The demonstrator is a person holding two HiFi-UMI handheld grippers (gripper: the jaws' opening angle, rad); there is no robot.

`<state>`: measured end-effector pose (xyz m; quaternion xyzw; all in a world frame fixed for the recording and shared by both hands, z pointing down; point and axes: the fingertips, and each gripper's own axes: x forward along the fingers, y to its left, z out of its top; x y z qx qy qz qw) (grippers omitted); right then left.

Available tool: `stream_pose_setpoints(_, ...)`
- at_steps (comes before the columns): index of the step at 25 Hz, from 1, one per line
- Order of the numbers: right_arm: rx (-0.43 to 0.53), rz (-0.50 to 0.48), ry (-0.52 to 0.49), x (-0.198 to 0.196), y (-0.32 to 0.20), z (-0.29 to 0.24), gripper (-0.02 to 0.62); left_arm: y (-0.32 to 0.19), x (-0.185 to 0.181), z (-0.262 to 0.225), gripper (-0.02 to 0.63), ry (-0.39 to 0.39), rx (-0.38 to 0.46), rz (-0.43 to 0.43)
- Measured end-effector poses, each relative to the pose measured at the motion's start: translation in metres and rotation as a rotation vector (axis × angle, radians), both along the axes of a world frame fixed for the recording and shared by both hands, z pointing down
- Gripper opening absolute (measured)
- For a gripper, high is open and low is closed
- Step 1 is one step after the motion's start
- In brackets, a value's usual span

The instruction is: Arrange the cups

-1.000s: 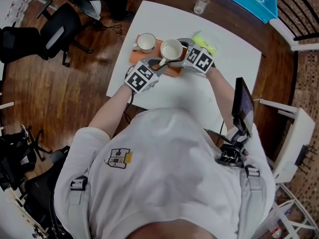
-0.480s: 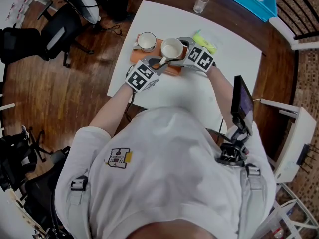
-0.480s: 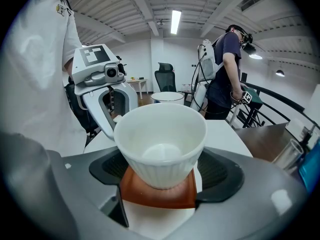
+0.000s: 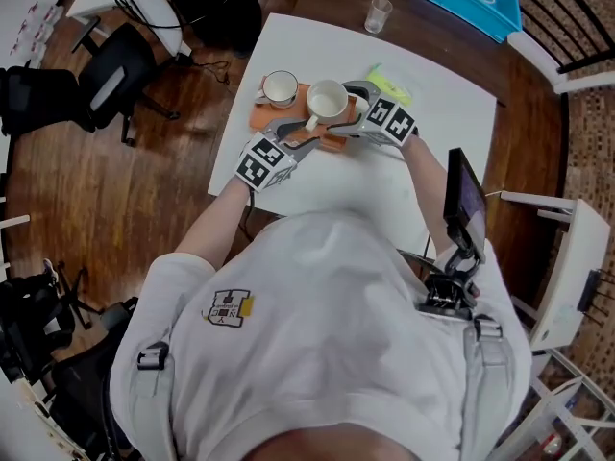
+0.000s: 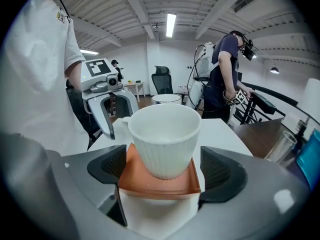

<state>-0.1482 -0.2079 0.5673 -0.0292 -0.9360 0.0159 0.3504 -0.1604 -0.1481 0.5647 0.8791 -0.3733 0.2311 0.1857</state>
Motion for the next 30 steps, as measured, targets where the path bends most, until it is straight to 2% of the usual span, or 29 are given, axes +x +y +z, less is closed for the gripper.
stream_pose_setpoints(5,0.015,0.105,-0.033,0.028,0.003,-0.01,0.436,0.023,-0.012,0.002,0.155,0.036,0.011,-0.06)
stream_pose_setpoints(8,0.015,0.171,-0.064,0.045,0.013,-0.019,0.412,0.037,-0.009,0.0,0.153,0.074,0.021,-0.057)
stream_pose_setpoints(11,0.0,0.218,-0.084,0.061,0.034,-0.02,0.398,0.054,0.001,0.0,0.115,0.102,0.019,-0.038)
stream_pose_setpoints(15,-0.054,0.277,-0.057,0.087,0.078,0.001,0.356,0.082,0.019,0.019,0.06,0.093,-0.034,0.033)
stream_pose_setpoints(19,-0.103,0.348,-0.023,0.099,0.122,0.026,0.32,0.104,0.017,0.043,0.0,0.052,-0.089,0.091)
stream_pose_setpoints(25,-0.186,0.479,-0.021,0.103,0.187,0.055,0.247,0.138,0.018,0.068,0.0,0.03,-0.17,0.238)
stream_pose_setpoints(30,-0.207,0.58,-0.015,0.107,0.212,0.072,0.179,0.155,0.022,0.077,0.0,0.002,-0.194,0.324)
